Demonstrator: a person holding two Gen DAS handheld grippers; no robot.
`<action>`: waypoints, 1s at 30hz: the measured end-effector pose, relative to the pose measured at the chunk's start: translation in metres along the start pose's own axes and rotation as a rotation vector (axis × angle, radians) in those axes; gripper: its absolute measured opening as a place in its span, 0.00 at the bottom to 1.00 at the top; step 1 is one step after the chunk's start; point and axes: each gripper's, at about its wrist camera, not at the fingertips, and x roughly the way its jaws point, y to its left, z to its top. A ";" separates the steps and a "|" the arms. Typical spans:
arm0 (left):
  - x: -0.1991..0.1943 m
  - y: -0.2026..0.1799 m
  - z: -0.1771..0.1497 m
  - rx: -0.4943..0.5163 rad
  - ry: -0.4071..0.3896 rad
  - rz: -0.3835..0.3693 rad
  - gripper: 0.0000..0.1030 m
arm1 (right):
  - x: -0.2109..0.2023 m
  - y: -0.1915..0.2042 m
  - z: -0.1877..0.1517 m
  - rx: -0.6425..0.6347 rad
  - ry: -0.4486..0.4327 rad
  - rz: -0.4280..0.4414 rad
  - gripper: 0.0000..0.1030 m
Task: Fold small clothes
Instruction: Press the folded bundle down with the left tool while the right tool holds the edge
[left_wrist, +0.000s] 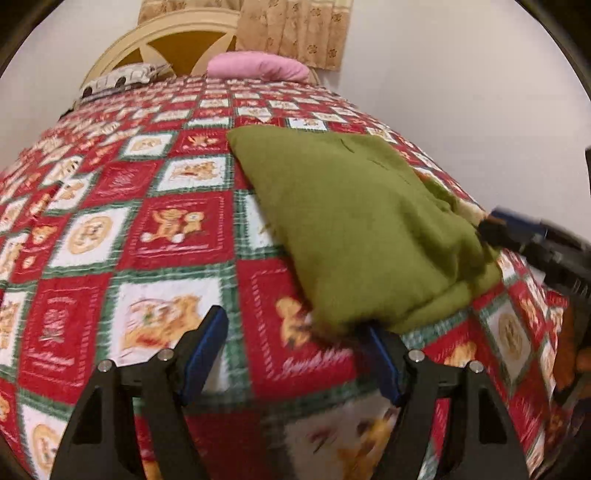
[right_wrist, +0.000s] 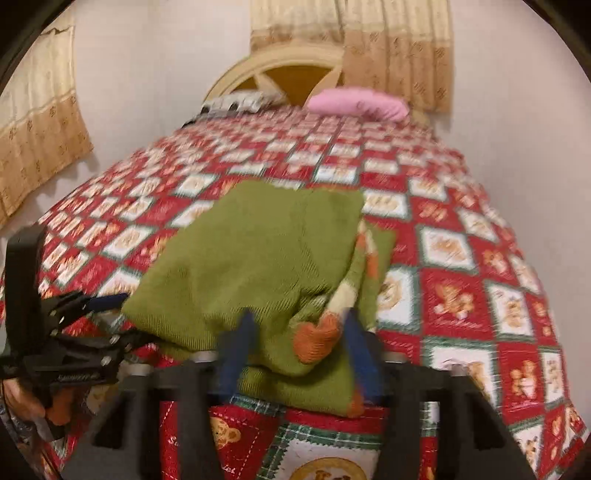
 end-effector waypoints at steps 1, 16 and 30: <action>0.003 -0.003 0.002 -0.006 0.002 -0.011 0.72 | 0.010 -0.003 -0.003 0.000 0.036 0.006 0.21; -0.020 -0.009 -0.009 0.030 -0.044 -0.042 0.17 | -0.004 -0.076 -0.044 0.518 0.022 0.235 0.10; -0.048 0.009 0.003 0.075 -0.100 0.000 0.39 | -0.047 -0.041 -0.022 0.283 -0.104 0.033 0.17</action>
